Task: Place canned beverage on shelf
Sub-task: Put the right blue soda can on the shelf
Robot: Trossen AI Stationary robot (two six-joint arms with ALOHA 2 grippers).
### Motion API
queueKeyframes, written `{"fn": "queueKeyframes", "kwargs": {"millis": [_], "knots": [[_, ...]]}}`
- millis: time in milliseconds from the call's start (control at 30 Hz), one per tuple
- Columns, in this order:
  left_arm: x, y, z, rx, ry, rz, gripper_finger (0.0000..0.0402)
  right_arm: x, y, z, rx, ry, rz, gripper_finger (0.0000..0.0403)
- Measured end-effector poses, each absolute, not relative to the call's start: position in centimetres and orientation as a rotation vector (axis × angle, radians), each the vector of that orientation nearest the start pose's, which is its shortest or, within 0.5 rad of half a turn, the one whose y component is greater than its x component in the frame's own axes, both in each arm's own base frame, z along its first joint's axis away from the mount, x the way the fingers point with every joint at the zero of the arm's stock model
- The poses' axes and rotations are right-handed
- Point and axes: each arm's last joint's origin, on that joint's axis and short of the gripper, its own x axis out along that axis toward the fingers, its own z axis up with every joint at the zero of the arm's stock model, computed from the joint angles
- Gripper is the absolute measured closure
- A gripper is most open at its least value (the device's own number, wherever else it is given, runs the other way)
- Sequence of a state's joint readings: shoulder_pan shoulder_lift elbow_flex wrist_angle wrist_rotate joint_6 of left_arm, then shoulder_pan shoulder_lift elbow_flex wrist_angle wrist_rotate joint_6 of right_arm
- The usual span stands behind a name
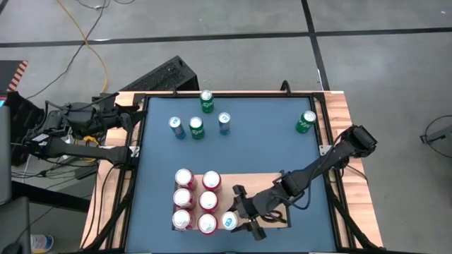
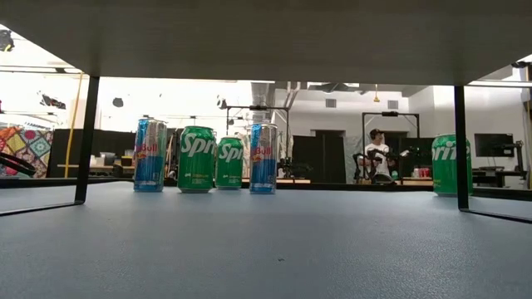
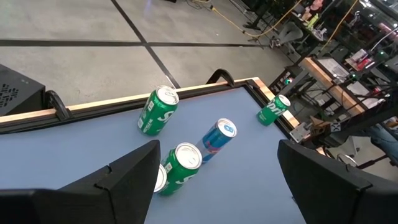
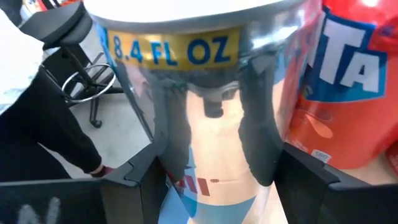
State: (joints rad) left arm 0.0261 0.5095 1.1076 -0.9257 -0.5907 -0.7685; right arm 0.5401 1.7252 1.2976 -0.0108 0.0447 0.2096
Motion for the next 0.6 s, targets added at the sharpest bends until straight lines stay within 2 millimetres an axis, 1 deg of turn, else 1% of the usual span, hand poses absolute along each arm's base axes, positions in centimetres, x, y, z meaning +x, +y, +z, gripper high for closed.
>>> {"fn": "queueKeyframes", "kwargs": {"millis": [333,600], "knots": [[4.47,1.73,39.03,-0.644,0.069,0.699,0.0093,33.99,20.24,27.56,0.072,0.481,0.439,0.0156],[4.47,1.73,39.03,-0.644,0.069,0.699,0.0093,34.16,19.86,27.46,0.071,0.490,0.424,0.0134]]}}
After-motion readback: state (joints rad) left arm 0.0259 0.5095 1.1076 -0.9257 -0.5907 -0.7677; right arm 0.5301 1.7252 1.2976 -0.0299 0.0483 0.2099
